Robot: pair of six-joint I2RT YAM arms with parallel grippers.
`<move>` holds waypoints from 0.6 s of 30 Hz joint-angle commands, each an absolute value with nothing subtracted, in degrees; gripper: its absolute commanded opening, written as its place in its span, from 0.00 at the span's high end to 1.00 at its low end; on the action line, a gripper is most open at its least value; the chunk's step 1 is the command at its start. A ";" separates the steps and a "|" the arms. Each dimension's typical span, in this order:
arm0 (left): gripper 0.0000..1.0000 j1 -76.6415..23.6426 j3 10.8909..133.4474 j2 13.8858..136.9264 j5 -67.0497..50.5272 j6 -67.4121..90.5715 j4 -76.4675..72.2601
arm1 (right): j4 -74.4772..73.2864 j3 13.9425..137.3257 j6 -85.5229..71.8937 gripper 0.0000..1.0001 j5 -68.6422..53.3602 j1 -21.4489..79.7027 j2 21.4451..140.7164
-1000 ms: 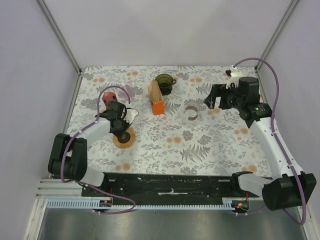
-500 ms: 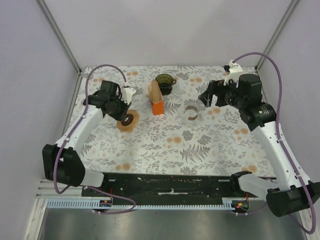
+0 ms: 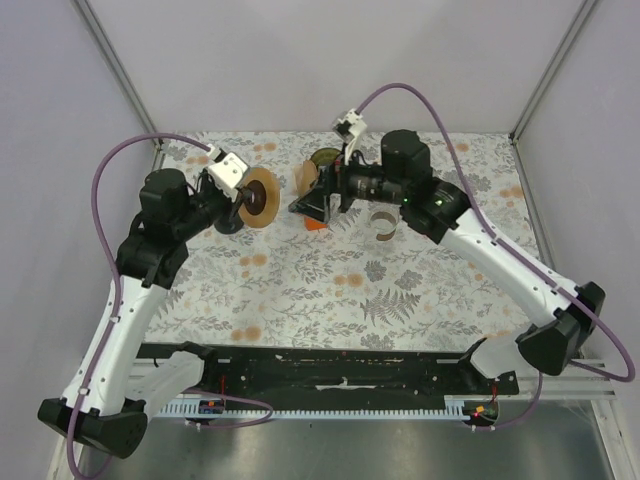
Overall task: Place the coffee filter in the dripper
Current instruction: Adjust the dripper holder.
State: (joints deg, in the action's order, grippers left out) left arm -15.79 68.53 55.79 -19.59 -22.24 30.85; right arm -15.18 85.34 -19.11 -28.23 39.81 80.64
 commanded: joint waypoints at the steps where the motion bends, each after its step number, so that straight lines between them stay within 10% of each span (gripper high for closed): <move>1: 0.98 -16.52 66.27 54.23 -17.05 -24.08 18.55 | -10.20 92.63 -20.21 0.02 -32.17 43.77 85.85; 8: 0.98 -17.84 64.34 52.03 -16.44 -25.49 16.00 | -9.49 99.66 -22.41 0.12 -33.66 45.44 94.30; 18: 0.98 -17.84 62.58 50.28 -17.14 -25.14 13.54 | -10.02 101.95 -21.19 0.85 -34.28 45.35 98.08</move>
State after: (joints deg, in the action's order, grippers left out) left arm -17.67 63.33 51.96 -16.14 -24.12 19.22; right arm -12.10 98.74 -21.71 -32.64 44.99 97.97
